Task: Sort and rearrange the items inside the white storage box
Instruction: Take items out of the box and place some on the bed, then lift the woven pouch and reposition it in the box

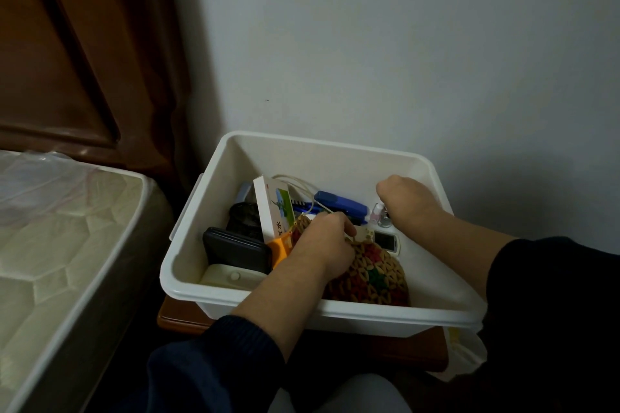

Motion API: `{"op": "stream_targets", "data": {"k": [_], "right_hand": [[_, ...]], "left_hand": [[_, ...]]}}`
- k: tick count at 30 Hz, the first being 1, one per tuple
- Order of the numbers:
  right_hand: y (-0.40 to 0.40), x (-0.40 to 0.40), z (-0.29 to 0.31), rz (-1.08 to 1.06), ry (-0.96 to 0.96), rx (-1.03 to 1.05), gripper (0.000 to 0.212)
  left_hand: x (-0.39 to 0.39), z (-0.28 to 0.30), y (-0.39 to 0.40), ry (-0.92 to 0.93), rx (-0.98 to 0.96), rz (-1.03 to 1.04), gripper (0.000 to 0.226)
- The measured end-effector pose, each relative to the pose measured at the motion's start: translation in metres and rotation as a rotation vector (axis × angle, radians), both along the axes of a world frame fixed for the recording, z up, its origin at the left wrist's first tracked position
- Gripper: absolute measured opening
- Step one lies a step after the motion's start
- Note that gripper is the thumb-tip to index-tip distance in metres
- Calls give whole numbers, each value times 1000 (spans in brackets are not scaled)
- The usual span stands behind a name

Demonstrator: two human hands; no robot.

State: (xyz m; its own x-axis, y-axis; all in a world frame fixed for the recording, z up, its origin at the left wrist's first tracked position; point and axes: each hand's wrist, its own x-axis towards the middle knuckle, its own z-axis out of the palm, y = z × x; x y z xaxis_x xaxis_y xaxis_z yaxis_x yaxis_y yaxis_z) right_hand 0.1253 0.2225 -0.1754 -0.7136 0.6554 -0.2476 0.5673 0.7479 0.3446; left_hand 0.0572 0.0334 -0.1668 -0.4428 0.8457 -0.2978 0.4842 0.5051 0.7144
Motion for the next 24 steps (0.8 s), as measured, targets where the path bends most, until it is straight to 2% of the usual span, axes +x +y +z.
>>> {"op": "stream_targets", "data": {"k": [2,5,7,9,11,14,17,19,21,24], "right_hand": [[-3,4,4,2,65,-5,27],[-13,12,16,20,171,-69,26],[-25,20,23,-4,257,-194,26],[-42,33,25,-1,300,-362,30],[-61,45,20,39,239,-497,39],[-82,55,8,135,168,-622,40],[-81,60,3,118,102,-560,69],[-77,62,2,84,79,-547,81],[-75,62,2,77,77,-554,80],[-75,61,1,136,133,-500,66]], "left_hand": [[1,1,-2,6,44,24,40],[3,10,-8,17,249,124,37],[3,20,-15,95,416,196,39],[5,29,-25,194,495,190,38],[7,35,-41,240,488,135,35],[10,36,-66,319,435,89,28],[11,34,-82,356,356,101,29],[12,33,-85,346,299,124,31],[13,34,-82,323,253,152,33],[12,35,-75,281,190,187,32]]}}
